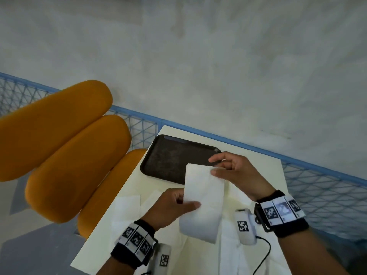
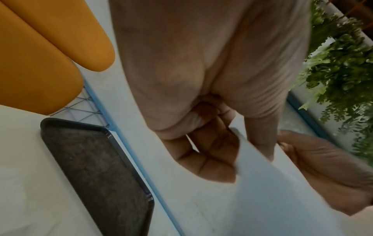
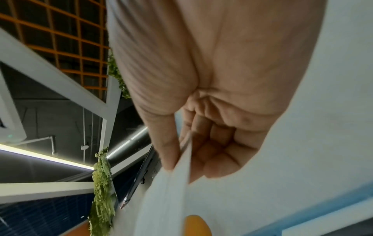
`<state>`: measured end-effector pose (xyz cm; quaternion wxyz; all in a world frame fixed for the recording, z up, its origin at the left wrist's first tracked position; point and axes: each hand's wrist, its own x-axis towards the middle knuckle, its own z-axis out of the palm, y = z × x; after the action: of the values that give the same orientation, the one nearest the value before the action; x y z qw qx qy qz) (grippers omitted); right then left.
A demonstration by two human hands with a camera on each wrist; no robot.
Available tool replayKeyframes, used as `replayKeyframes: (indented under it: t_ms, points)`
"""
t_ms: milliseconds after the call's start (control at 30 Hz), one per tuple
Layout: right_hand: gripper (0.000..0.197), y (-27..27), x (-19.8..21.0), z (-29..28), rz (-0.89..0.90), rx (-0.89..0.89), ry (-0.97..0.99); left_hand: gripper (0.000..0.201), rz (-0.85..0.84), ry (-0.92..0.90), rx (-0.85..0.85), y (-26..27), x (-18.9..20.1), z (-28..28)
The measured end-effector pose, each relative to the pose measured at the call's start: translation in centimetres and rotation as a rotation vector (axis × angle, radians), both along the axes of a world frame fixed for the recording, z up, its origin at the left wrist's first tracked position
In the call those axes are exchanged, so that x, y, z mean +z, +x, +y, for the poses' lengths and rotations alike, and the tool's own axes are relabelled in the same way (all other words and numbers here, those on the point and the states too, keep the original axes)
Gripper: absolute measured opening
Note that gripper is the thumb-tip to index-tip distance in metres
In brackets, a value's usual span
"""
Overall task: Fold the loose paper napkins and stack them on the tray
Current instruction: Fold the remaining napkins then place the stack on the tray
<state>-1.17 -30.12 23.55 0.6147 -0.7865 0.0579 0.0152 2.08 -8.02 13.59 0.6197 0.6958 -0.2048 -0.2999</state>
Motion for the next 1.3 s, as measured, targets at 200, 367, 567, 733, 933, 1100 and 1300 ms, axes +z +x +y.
replayKeyframes:
  t_ms: [200, 367, 567, 733, 933, 1100, 1300]
  points:
    - [0.025, -0.5, -1.3, -2.9, -0.111, -0.252, 0.114, 0.016, 0.009, -0.032, 0.133, -0.5, 0.6, -1.5]
    - [0.066, -2.6, -4.9, -2.4, 0.135, -0.194, 0.489, 0.020, -0.009, -0.054, 0.183, -0.7, 1.2, -2.6]
    - [0.034, -4.3, -6.9, -1.3, 0.101, -0.039, 0.312, 0.017, -0.031, -0.001, 0.156, -2.2, 1.3, -4.0]
    - [0.030, -3.9, -5.6, -3.1, 0.008, -0.081, 0.074, 0.019, -0.018, 0.001, 0.136, -3.5, 1.3, -4.8]
    - [0.026, -4.5, -3.9, -5.8, -0.098, -0.094, 0.084, 0.010, -0.010, -0.037, 0.171, -5.0, 2.0, -5.9]
    - [0.027, -6.2, -3.2, -5.8, -0.026, 0.067, 0.247, 0.016, -0.008, -0.099, 0.247, -5.7, 3.3, -6.9]
    - [0.022, -7.3, -3.9, -5.9, -0.097, -0.008, 0.289, 0.017, 0.026, -0.116, 0.372, -5.9, 4.4, -7.8]
